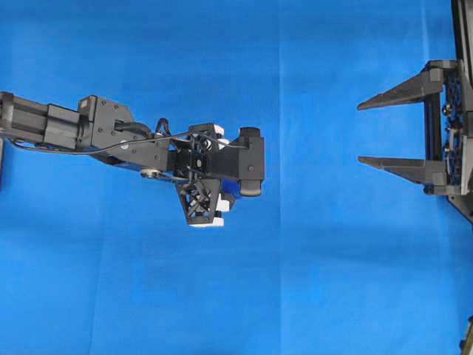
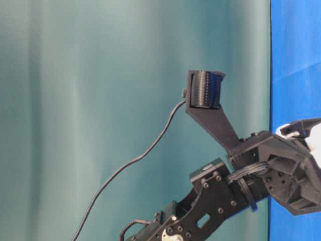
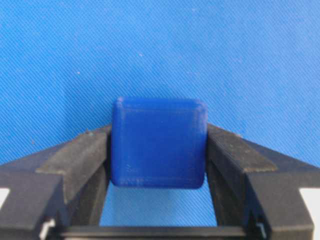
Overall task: Handover the blue block to the right arm after grasping it with the left arm, then place it in the designated position.
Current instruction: 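Lower and close the left gripper around the blue cube, then lift the cube and rotate the left gripper to hold it upright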
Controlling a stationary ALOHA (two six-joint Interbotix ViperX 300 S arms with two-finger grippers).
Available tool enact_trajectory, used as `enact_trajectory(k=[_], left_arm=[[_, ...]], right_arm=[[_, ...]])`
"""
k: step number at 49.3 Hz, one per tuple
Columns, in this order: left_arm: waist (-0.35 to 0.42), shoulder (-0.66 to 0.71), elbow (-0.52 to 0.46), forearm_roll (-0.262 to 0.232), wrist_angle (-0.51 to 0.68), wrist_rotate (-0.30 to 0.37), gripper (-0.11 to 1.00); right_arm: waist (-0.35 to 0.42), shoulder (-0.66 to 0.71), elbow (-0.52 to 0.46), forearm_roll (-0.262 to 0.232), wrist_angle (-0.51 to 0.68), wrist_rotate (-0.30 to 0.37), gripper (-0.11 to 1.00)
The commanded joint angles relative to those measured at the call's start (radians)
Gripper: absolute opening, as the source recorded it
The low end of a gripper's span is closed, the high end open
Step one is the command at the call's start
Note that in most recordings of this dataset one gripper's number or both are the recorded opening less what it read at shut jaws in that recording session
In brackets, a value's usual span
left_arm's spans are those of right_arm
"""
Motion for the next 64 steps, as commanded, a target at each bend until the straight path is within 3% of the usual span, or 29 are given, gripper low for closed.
enact_trajectory(k=[1, 26, 64], left_arm=[[0.000, -0.017, -0.020, 0.003, -0.006, -0.002, 0.48], [0.000, -0.043, -0.018, 0.003, 0.015, -0.003, 0.48], [0.000, -0.387, -0.092, 0.003, 0.295, 0.000, 0.48]], right_arm=[[-0.003, 0.006, -0.021, 0.003, -0.005, -0.002, 0.97], [-0.002, 0.006, -0.025, 0.003, -0.005, -0.002, 0.97], [-0.002, 0.002, -0.028, 0.003, -0.005, 0.000, 0.97]])
